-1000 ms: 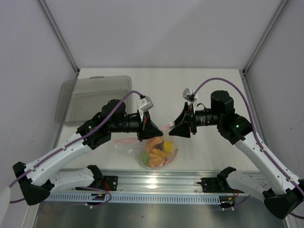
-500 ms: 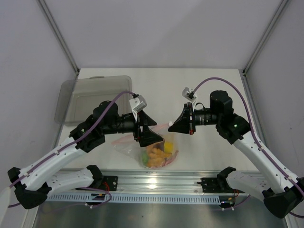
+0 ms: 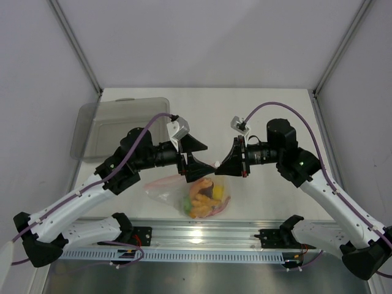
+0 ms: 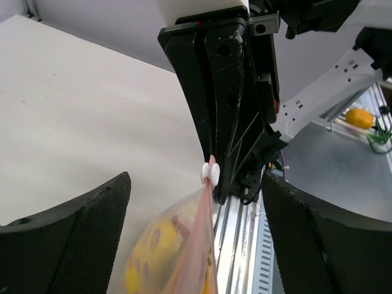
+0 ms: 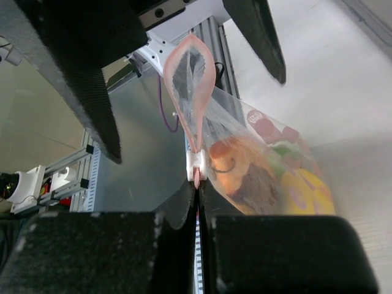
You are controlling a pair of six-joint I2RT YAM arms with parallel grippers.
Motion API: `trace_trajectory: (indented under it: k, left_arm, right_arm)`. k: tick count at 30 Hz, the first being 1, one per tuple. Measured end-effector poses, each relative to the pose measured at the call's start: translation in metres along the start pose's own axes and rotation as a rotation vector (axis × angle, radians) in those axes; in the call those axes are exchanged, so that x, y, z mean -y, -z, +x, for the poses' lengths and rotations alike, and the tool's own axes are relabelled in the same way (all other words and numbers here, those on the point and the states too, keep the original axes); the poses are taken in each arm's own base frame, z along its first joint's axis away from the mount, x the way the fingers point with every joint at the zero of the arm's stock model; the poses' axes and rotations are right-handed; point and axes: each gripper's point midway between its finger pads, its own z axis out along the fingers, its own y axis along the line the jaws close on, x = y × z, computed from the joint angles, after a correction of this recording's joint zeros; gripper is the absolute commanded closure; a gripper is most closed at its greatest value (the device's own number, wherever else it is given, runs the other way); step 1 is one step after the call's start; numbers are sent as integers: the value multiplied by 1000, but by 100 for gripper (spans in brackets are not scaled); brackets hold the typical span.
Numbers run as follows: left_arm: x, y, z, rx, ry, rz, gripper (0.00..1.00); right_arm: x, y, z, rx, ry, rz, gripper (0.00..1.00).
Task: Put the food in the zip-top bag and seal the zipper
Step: Zip the zipper food storage bag at the center of the board.
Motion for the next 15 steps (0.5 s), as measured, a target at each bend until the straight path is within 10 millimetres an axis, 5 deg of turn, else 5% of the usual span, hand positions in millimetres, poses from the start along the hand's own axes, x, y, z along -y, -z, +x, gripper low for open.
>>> trace_trajectory:
  k: [4, 11, 15]
  left_arm:
    - [5, -8, 10, -39, -19, 66, 36]
    - [13, -13, 25, -98, -15, 146, 41]
    - [17, -12, 26, -104, -11, 174, 55]
  right_arm:
    - [-3, -3, 4, -17, -2, -9, 100]
    - [-3, -7, 8, -29, -1, -7, 100]
    - [-3, -8, 9, -35, 5, -3, 100]
